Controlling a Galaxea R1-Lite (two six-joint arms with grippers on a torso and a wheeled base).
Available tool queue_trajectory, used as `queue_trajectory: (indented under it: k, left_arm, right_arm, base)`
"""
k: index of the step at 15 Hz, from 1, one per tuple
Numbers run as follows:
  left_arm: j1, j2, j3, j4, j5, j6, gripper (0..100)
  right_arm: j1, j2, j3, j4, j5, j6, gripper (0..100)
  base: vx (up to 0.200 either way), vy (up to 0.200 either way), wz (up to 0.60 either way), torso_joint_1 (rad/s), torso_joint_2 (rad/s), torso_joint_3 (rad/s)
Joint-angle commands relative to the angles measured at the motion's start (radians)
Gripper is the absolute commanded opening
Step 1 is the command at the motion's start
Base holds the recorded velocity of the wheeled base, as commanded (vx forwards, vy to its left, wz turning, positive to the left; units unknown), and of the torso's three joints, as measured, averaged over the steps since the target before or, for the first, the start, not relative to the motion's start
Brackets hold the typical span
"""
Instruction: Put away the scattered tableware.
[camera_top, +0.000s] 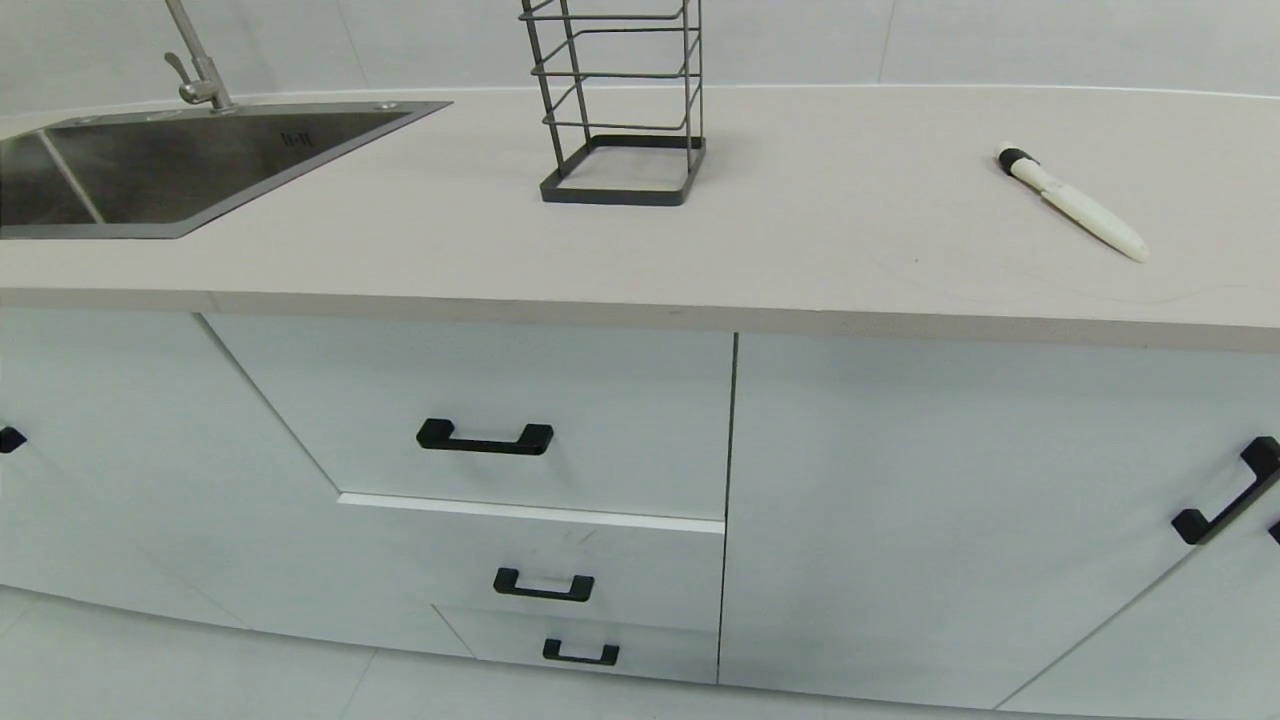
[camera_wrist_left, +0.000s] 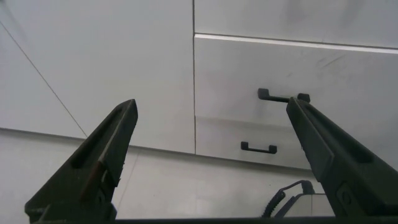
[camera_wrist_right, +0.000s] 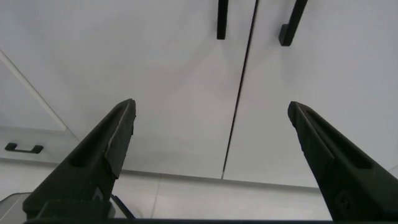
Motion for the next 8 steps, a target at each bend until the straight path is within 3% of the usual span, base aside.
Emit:
queue_trajectory:
  k: [1, 3, 8]
  left_arm:
    - [0.000, 0.002, 0.000, 0.000, 0.000, 0.001, 100]
    - [0.000, 0.002, 0.000, 0.000, 0.003, 0.004, 100]
    - [0.000, 0.002, 0.000, 0.000, 0.005, -0.001, 100]
  right_arm:
    - [0.000, 0.001, 0.000, 0.000, 0.000, 0.000, 100]
    - [0.000, 0.001, 0.000, 0.000, 0.000, 0.000, 100]
    - [0.000, 0.001, 0.000, 0.000, 0.000, 0.000, 100]
  base:
    - [0.000, -0.200, 0.00, 0.002, 0.00, -0.002]
    - [0.000, -0.200, 0.00, 0.002, 0.00, 0.007]
    - [0.000, 0.000, 0.00, 0.000, 0.00, 0.000]
